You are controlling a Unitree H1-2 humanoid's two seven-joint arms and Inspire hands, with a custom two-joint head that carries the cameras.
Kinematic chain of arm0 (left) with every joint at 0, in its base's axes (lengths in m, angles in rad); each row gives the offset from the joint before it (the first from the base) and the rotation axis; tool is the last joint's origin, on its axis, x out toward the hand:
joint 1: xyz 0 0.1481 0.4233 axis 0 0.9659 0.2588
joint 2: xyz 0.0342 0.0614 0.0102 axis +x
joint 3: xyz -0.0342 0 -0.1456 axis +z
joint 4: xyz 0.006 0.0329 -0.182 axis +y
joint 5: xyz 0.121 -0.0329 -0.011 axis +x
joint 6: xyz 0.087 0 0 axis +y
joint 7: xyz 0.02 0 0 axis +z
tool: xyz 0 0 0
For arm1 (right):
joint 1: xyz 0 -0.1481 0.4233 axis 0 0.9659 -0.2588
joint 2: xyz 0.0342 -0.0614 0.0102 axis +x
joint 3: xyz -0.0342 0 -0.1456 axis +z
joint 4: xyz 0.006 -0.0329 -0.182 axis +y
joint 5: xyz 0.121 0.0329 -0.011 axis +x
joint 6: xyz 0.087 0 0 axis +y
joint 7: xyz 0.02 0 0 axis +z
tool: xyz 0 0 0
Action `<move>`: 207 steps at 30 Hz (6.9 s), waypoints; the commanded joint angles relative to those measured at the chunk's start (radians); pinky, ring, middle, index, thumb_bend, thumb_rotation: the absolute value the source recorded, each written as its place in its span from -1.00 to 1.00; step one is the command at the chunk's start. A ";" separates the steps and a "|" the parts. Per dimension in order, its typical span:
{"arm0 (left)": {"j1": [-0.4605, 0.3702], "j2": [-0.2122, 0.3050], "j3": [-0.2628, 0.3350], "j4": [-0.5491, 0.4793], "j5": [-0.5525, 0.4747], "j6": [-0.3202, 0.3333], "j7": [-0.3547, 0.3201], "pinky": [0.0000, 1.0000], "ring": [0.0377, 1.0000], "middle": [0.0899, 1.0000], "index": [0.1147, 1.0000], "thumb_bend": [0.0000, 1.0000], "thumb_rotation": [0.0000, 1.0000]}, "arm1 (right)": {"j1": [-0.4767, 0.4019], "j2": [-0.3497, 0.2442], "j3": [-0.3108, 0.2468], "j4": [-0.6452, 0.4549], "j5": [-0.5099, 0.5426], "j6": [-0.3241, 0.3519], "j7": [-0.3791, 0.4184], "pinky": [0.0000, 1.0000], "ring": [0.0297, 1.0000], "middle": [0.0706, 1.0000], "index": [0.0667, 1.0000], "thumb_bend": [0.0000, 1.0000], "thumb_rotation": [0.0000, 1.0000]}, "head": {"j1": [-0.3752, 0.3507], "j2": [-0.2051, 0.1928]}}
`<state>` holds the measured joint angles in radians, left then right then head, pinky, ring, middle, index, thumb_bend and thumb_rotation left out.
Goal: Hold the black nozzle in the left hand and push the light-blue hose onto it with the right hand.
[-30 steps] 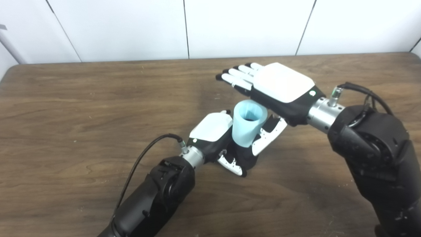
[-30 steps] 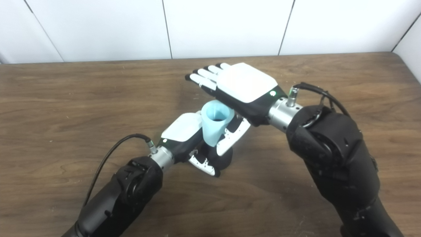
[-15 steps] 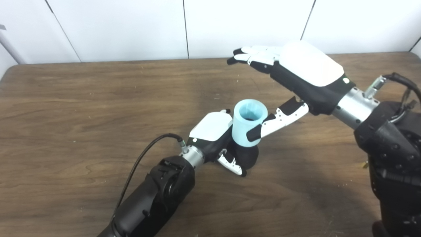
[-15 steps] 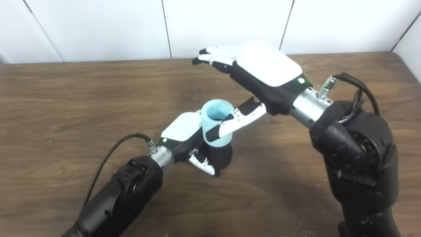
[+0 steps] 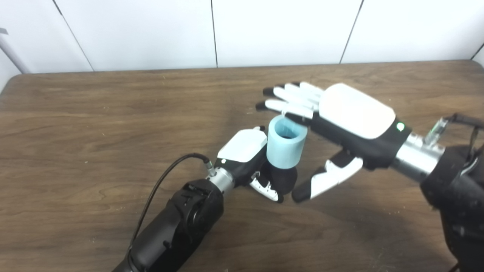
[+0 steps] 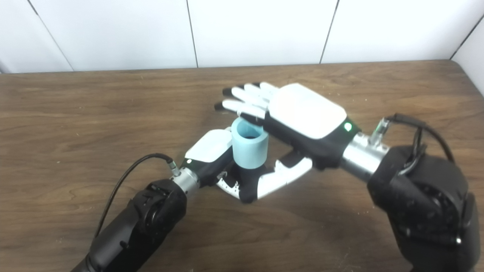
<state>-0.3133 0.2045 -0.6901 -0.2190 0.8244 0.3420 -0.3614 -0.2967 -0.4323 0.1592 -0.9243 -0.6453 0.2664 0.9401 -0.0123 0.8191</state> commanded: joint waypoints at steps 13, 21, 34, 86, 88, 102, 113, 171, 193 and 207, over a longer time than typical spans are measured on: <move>0.079 0.054 -0.049 0.086 0.012 0.034 -0.143 1.00 0.33 -0.09 -0.21 0.04 -1.00 | 0.050 -0.022 0.002 0.022 -0.037 -0.094 -0.032 1.00 1.00 1.00 0.94 0.51 1.00 | -0.003 0.003; 0.077 0.054 -0.051 0.092 0.016 0.034 -0.144 1.00 0.35 -0.10 -0.19 0.04 -1.00 | 0.049 -0.027 0.002 0.036 -0.083 -0.102 -0.021 1.00 1.00 1.00 0.99 0.51 1.00 | -0.004 0.003; 0.072 0.059 -0.057 0.086 0.025 0.040 -0.160 1.00 0.33 -0.11 -0.18 0.04 -1.00 | 0.073 -0.011 -0.005 0.052 -0.095 -0.125 -0.054 1.00 1.00 1.00 0.97 0.45 1.00 | -0.004 0.006; 0.068 0.056 -0.052 0.072 0.015 0.057 -0.176 1.00 0.38 -0.11 -0.18 0.04 -1.00 | 0.156 -0.073 0.142 0.136 -0.058 -0.156 -0.096 1.00 1.00 0.99 0.96 0.43 1.00 | -0.006 0.024; 0.069 0.055 -0.050 0.072 0.011 0.056 -0.175 1.00 0.38 -0.11 -0.18 0.04 -1.00 | 0.146 -0.072 0.142 0.138 -0.056 -0.151 -0.095 1.00 1.00 0.98 0.96 0.43 1.00 | -0.007 0.024; 0.069 0.049 -0.045 0.081 -0.003 0.052 -0.167 1.00 0.41 -0.09 -0.21 0.04 -1.00 | 0.150 -0.076 0.149 0.145 -0.075 -0.165 -0.109 1.00 1.00 0.98 0.94 0.44 1.00 | -0.004 0.028; 0.063 0.048 -0.038 0.081 -0.020 0.057 -0.172 1.00 0.44 -0.03 -0.26 0.03 -1.00 | 0.145 -0.069 0.174 0.138 -0.098 -0.142 -0.075 1.00 1.00 0.98 0.92 0.44 1.00 | -0.004 0.028; 0.063 0.051 -0.044 0.078 -0.015 0.059 -0.179 1.00 0.42 -0.06 -0.23 0.04 -1.00 | 0.179 -0.085 0.215 0.131 -0.138 -0.143 -0.095 1.00 1.00 0.98 0.90 0.40 1.00 | -0.004 0.040; 0.064 0.051 -0.041 0.073 -0.018 0.065 -0.181 1.00 0.43 -0.06 -0.23 0.04 -1.00 | 0.188 -0.081 0.234 0.142 -0.150 -0.139 -0.096 1.00 1.00 0.98 0.90 0.40 1.00 | -0.003 0.042; 0.063 0.049 -0.039 0.074 -0.020 0.068 -0.180 1.00 0.44 -0.06 -0.23 0.04 -1.00 | 0.190 -0.086 0.229 0.151 -0.142 -0.137 -0.100 1.00 1.00 0.98 0.90 0.40 1.00 | -0.001 0.043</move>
<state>-0.3107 0.2082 -0.6803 -0.2209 0.8109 0.3499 -0.3692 -0.1635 -0.4876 0.3305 -0.8399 -0.8187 0.1393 0.7231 -0.0123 0.8606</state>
